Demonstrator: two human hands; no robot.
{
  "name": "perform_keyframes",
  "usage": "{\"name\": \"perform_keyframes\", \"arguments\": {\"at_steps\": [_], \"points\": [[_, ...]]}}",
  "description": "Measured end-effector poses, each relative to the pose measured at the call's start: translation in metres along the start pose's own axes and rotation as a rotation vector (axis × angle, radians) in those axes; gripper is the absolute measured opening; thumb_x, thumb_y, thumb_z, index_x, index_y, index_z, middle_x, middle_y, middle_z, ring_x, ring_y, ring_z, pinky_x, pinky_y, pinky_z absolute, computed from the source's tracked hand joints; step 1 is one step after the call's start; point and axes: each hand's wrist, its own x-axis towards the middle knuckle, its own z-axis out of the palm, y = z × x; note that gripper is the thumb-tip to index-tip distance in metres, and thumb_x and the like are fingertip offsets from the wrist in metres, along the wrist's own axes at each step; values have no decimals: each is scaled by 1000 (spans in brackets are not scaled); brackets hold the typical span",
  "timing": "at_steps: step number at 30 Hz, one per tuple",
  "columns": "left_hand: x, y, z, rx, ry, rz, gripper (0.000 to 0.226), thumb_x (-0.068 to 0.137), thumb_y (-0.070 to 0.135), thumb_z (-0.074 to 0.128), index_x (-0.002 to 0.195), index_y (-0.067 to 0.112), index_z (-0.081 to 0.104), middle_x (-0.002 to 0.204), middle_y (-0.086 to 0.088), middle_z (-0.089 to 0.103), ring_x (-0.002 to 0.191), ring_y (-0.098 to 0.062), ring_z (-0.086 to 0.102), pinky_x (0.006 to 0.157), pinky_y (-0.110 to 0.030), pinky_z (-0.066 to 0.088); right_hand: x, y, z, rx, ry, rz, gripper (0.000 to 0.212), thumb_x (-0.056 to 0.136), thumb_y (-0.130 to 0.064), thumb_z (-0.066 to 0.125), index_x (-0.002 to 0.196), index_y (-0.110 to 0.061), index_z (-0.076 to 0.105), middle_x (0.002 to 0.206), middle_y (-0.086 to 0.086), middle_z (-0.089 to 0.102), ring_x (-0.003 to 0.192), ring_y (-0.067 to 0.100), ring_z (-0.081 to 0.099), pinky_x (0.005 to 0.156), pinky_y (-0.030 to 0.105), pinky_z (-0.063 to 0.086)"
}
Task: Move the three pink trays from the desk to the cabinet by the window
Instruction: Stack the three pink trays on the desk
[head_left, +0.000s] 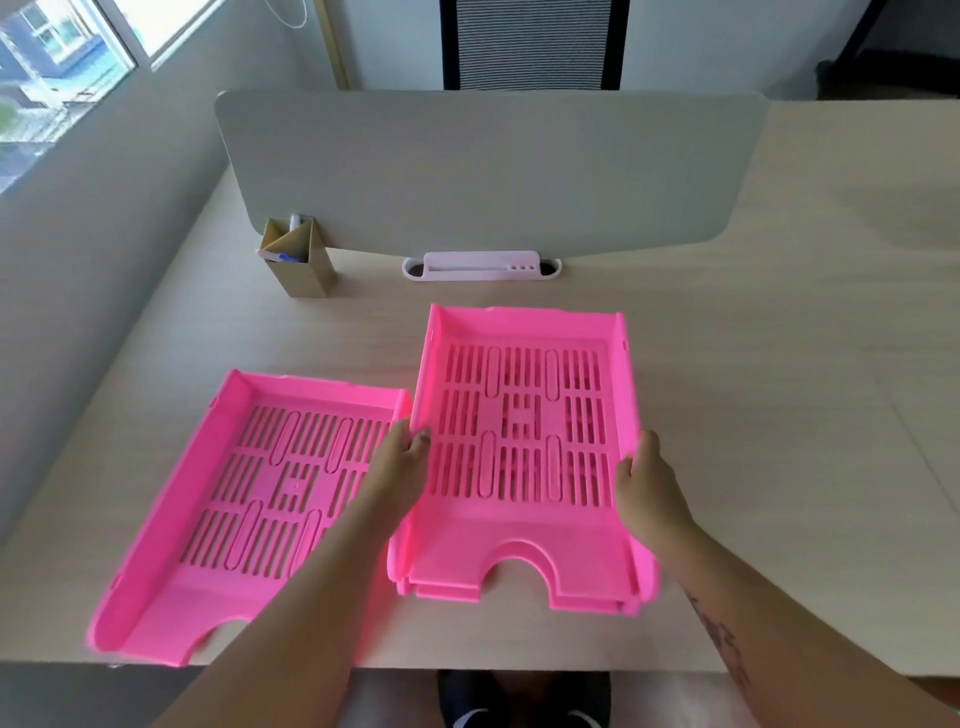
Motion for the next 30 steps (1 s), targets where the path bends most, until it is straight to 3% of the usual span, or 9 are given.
{"name": "perform_keyframes", "arguments": {"at_steps": [8,10,12,14,15,17,21,26,30], "points": [[-4,2,40,-43,64,-63,31,101,36,38,105,18,63,93,-15,73,86,-35,71,80,-54,58,23,33,-24,-91,71,-64,35,101,-10,33,134,0,32,62,7,52,42,18,45,38,29,36],[-6,7,45,-18,65,-54,34,100,38,40,107,15,64,92,-13,73,84,-32,72,79,-53,59,23,35,-30,-87,28,-40,42,99,-12,36,140,-5,28,80,14,61,53,24,57,44,36,50],[-8,16,38,90,74,9,39,98,41,45,109,9,64,96,-13,72,85,-31,71,78,-49,59,21,33,-32,-186,45,-92,58,96,-21,43,148,-8,19,126,25,54,97,38,65,76,51,59],[-13,26,20,205,153,104,41,97,41,49,110,5,65,104,-6,69,91,-28,67,79,-39,56,17,16,-29,-422,114,-269,72,95,-29,45,153,-2,11,155,25,24,140,44,32,114,54,31],[-17,28,7,235,212,143,40,96,39,52,113,5,64,106,-2,67,96,-25,66,81,-35,52,12,-1,-26,-485,121,-385,74,95,-30,46,153,0,11,159,24,16,146,41,19,119,49,16],[-28,24,-24,280,324,172,41,95,38,54,118,6,64,110,-3,68,101,-24,65,87,-34,51,0,-41,-10,-483,50,-590,70,96,-31,47,151,1,19,159,23,20,148,37,16,121,46,10],[-65,-21,-95,256,526,56,36,95,31,56,119,5,64,115,-10,69,96,-22,64,85,-34,52,-49,-111,50,-270,-196,-759,58,95,-25,50,145,0,35,151,18,39,141,30,33,116,39,25],[-102,-90,-167,325,614,-112,38,93,31,55,123,9,62,116,-10,69,94,-23,63,79,-30,47,-108,-142,122,-136,-440,-701,62,95,-22,51,149,-3,28,154,14,31,140,27,34,111,35,33],[-104,-129,-209,397,589,-194,47,94,26,54,137,8,49,127,-17,62,100,-29,62,81,-38,50,-119,-141,169,-50,-396,-388,74,92,-13,58,152,1,16,152,23,30,124,36,52,87,28,44]]}}
